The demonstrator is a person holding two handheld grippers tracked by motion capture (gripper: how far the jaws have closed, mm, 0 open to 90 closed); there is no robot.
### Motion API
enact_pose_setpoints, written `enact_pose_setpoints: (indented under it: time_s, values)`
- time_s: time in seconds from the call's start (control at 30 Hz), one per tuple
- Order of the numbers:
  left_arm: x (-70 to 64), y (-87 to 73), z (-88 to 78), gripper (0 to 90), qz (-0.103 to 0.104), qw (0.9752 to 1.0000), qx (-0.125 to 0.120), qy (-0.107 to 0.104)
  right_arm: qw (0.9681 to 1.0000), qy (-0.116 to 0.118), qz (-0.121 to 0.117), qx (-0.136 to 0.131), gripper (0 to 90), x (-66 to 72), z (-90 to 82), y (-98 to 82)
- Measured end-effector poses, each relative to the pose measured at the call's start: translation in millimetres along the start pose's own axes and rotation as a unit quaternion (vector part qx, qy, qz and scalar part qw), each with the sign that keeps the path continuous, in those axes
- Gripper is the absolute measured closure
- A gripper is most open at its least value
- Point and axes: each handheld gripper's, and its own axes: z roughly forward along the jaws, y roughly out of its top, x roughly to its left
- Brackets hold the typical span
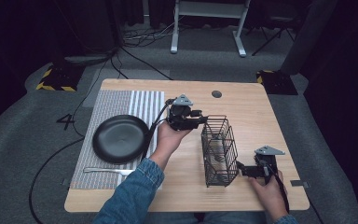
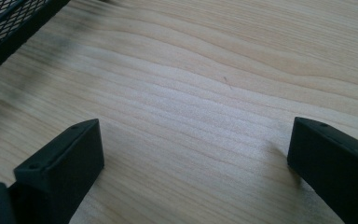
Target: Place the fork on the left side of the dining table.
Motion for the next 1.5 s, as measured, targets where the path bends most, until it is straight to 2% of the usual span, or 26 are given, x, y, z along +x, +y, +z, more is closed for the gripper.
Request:
enact_pose_setpoints:
  time_s: [0.2,0.43,1.07,1.5]
  values:
    - [-1.9,0.6,-1.1,76.7,0.004,1.0000,-0.001,0.002,1.0000,0.000,0.000,0.000,3.7,0.0,-0.1,-0.1]
    - [-1.2,1.1,-2.3,79.5,-0.006,0.9999,-0.001,-0.009,1.0000,0.000,0.000,0.000,3.8,0.0,-0.2,-0.1]
    - [-17.7,8.8,-8.0,86.5,0.025,0.9997,-0.007,0.002,1.0000,0.000,-0.001,0.000,4.4,0.3,-0.7,-0.5]
    - [-29.9,29.6,-30.2,86.5,0.043,0.9988,-0.020,0.011,1.0000,-0.001,0.000,-0.001,4.7,0.4,-0.8,-0.6]
